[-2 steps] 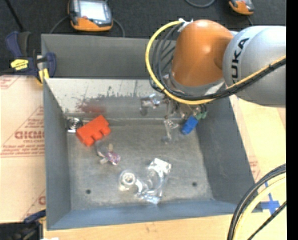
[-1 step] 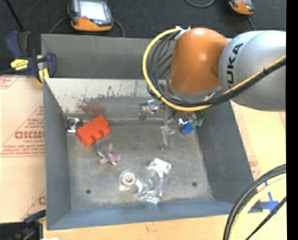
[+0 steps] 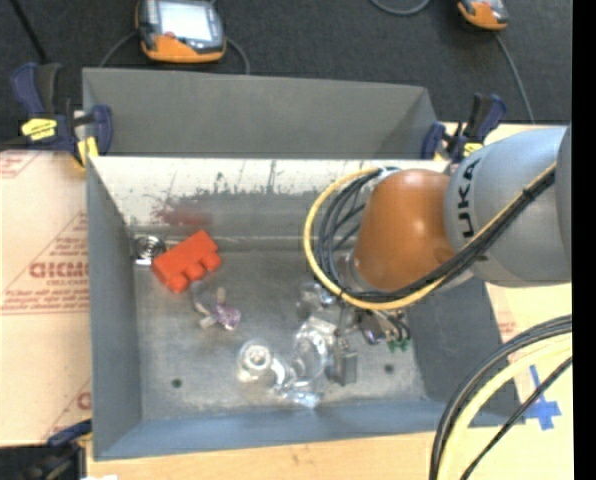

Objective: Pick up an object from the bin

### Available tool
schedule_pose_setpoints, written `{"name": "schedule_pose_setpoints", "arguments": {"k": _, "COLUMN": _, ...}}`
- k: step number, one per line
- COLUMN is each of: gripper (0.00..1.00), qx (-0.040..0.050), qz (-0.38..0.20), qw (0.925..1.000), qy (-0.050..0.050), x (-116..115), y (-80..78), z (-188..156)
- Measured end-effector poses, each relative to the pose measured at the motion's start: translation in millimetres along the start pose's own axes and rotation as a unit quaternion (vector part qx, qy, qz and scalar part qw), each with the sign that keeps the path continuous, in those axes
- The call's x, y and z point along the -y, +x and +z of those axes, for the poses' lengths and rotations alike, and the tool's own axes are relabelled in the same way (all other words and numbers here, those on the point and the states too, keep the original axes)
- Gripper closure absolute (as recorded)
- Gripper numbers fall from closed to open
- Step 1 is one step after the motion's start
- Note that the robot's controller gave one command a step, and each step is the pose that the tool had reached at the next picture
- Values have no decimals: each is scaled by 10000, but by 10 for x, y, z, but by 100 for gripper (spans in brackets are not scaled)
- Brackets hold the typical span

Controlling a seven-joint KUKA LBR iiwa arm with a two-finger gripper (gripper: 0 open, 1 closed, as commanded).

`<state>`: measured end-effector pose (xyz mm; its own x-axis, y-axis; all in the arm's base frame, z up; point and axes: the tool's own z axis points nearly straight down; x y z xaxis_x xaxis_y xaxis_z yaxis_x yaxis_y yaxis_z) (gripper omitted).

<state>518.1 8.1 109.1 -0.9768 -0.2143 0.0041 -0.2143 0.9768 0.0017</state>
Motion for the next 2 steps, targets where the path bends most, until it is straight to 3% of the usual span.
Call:
{"name": "schedule_pose_setpoints", "arguments": {"k": 1, "gripper": 0, "qx": 4, "qz": -2341, "qw": 9722, "qy": 10, "x": 104, "y": -208, "z": 225}}
{"name": "schedule_pose_setpoints", "arguments": {"k": 2, "gripper": 100, "qx": 7, "qz": -2333, "qw": 9724, "qy": 13, "x": 107, "y": -212, "z": 215}}
